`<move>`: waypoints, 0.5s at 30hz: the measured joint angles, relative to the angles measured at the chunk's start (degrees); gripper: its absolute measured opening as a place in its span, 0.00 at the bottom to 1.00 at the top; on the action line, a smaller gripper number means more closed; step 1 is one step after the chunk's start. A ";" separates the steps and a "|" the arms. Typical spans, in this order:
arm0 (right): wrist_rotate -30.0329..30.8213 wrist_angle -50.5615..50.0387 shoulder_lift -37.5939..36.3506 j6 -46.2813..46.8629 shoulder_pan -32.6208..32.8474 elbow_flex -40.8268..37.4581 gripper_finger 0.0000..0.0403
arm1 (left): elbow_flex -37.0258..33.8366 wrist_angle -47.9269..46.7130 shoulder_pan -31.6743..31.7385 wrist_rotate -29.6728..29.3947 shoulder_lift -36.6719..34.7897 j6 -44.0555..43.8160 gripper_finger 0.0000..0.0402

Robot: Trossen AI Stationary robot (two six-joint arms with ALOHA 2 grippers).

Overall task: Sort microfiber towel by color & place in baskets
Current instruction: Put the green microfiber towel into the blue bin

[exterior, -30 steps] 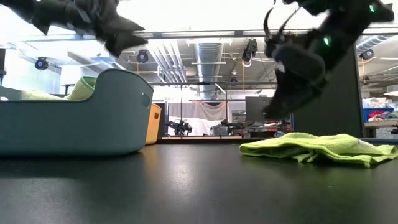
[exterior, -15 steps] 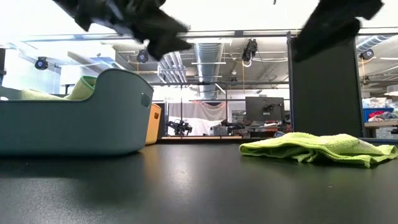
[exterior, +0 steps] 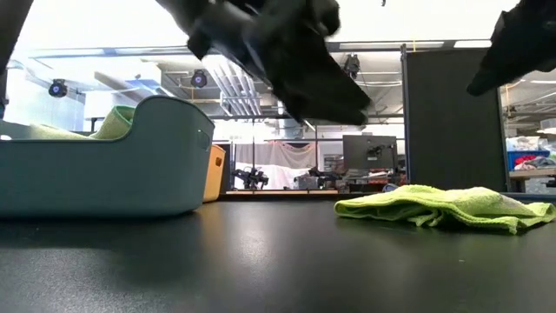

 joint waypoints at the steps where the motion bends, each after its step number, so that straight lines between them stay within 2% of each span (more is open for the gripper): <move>1: -0.02 -0.60 -0.06 -0.21 0.15 -0.02 0.51 | 1.19 0.14 -0.12 -0.01 1.76 1.21 0.54; 4: -1.63 -2.93 -0.13 0.21 0.37 -0.02 0.51 | 4.33 0.53 -0.24 -2.06 6.86 3.77 0.54; 8: -3.96 -5.68 -0.13 2.98 0.37 -0.07 0.51 | 6.90 1.69 -0.13 -9.59 13.18 5.37 0.54; 15: -4.53 -5.83 -0.13 3.65 0.37 -0.09 0.51 | 12.61 3.43 0.07 -9.68 21.82 6.15 0.54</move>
